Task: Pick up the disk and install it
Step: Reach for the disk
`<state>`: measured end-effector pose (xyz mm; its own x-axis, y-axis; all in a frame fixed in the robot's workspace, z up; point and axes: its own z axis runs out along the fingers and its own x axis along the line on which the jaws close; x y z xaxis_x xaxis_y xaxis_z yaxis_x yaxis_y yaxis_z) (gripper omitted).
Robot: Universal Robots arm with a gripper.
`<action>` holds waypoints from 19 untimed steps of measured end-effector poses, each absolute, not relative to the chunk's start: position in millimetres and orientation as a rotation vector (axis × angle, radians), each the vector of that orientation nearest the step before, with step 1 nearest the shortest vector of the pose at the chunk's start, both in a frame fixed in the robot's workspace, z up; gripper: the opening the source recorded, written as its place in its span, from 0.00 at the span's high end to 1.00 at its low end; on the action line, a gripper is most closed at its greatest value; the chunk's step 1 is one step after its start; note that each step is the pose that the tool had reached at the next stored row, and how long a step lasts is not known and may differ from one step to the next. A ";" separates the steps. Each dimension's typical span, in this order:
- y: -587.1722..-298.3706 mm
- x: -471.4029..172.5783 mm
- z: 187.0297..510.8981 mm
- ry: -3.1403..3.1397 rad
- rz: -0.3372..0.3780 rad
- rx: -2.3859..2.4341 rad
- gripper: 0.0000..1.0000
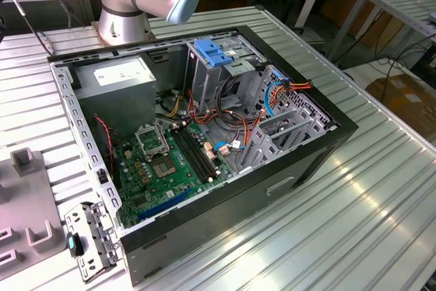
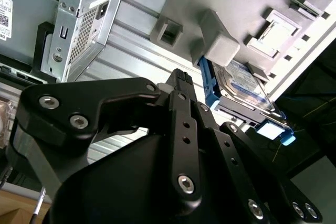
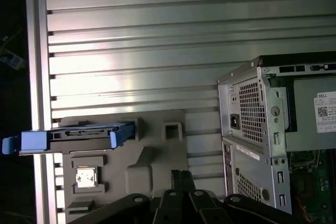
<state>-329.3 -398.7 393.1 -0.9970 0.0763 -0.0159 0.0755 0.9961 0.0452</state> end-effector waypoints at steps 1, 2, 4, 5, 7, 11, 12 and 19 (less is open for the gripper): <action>-398.7 -329.4 393.1 3.121 0.070 0.119 0.89; -398.7 -329.4 393.1 3.121 0.070 0.119 0.89; -398.7 -329.5 393.1 3.121 0.070 0.119 0.89; -398.7 -329.5 393.1 3.121 0.070 0.119 0.89; -398.7 -329.5 393.1 3.121 0.070 0.119 0.89; -397.5 -330.3 393.1 3.121 0.070 0.119 0.89; -396.5 -331.2 393.1 3.121 0.069 0.119 0.89; -391.6 -347.5 392.9 3.121 0.070 0.119 0.89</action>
<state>-347.5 -391.6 392.9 -0.9970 0.0763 -0.0159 0.0755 0.9961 0.0452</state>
